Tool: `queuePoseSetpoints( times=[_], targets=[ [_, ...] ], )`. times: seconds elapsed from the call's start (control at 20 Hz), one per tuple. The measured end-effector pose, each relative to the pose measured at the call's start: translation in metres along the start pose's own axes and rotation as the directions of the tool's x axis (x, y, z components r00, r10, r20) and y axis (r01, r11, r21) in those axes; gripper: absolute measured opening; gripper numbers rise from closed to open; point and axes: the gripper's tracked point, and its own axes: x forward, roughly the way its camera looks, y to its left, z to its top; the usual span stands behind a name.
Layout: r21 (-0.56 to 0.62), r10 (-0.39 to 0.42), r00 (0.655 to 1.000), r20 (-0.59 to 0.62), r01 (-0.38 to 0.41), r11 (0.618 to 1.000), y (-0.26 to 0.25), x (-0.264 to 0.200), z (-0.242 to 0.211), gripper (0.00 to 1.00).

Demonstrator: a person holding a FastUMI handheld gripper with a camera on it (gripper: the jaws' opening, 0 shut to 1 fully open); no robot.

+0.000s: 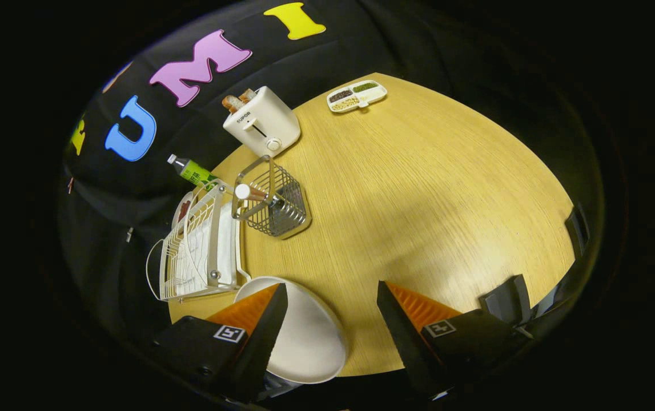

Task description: Take the plate from the dish rack, then take the spoon from the basket and place it into the plate.

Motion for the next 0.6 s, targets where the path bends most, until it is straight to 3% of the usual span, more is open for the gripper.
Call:
queuePoseSetpoints(
  times=[0.35, 0.6],
  targets=[
    [-0.159, 0.07, 0.987, 0.143, -0.047, 0.986, 0.048, -0.042, 0.057, 0.97],
    [-0.314, 0.09, 0.986, 0.14, -0.042, 0.948, 0.075, -0.04, 0.076, 0.97]
  ],
)
